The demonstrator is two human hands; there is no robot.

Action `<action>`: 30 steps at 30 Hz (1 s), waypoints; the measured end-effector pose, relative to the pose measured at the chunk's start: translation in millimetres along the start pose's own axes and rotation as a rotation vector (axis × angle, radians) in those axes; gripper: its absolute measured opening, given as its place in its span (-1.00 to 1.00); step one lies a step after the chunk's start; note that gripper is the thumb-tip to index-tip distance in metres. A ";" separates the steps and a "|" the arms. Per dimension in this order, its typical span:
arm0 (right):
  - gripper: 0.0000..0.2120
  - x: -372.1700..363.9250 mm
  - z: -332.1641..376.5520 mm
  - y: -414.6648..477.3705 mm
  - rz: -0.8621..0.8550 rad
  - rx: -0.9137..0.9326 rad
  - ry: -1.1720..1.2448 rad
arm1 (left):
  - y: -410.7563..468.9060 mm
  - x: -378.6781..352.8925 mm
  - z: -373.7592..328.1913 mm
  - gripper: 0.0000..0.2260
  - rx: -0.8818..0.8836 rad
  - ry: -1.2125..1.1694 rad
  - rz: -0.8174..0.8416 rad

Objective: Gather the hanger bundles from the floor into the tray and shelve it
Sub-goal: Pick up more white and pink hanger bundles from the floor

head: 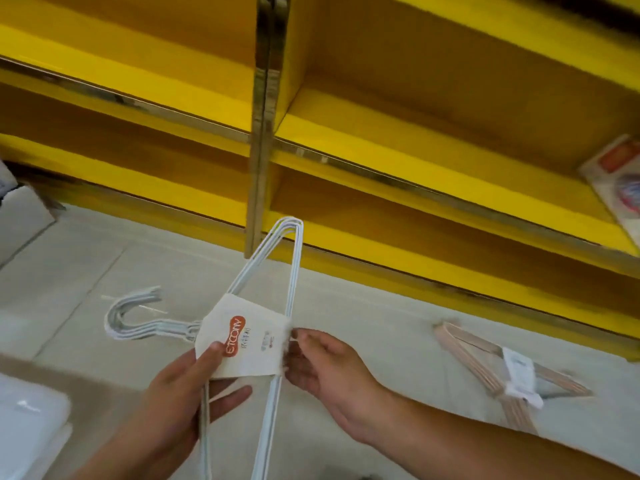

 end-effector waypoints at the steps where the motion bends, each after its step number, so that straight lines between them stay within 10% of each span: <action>1: -0.78 24.3 -4.1 -10.2 -0.055 0.000 0.005 | 1.1 -6.9 8.4 -0.79 0.024 0.014 0.011; 10: -0.77 251.5 -91.9 -88.9 -0.525 -0.154 0.042 | -8.1 -76.5 73.9 -0.54 0.141 0.162 0.168; 18: -0.75 448.0 -117.0 -108.2 -0.849 -0.116 0.206 | 2.1 -160.7 148.1 -0.84 0.233 0.336 0.153; 24: -0.83 533.8 -103.1 -76.6 -0.893 -0.014 0.182 | 20.2 -214.9 203.9 -0.83 0.289 0.390 0.155; 30: -0.67 562.0 -52.3 -3.8 -0.640 0.063 -0.471 | 37.2 -228.7 228.4 -0.82 0.312 0.422 0.115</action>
Point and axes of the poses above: each hand's wrist, its own y-axis towards the middle knuckle, its own x-axis out of the back of the hand, z = x × y, the point moved 8 cm from there along y, towards the middle knuckle, and after that the axes turned 10 degrees about -y, right-handed, at the moved point
